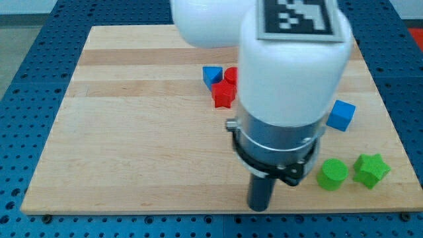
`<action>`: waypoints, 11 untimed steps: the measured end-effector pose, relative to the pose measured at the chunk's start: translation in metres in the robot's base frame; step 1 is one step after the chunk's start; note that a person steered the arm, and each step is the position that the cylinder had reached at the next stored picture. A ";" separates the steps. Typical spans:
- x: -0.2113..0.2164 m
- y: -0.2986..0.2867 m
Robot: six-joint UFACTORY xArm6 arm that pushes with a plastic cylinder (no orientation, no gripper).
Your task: Slide the green circle slightly to the top side
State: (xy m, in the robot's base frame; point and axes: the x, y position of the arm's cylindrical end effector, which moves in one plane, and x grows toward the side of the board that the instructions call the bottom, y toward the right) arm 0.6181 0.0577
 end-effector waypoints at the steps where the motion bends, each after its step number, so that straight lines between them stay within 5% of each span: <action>1: 0.000 0.041; 4: 0.000 0.108; 11: -0.004 0.101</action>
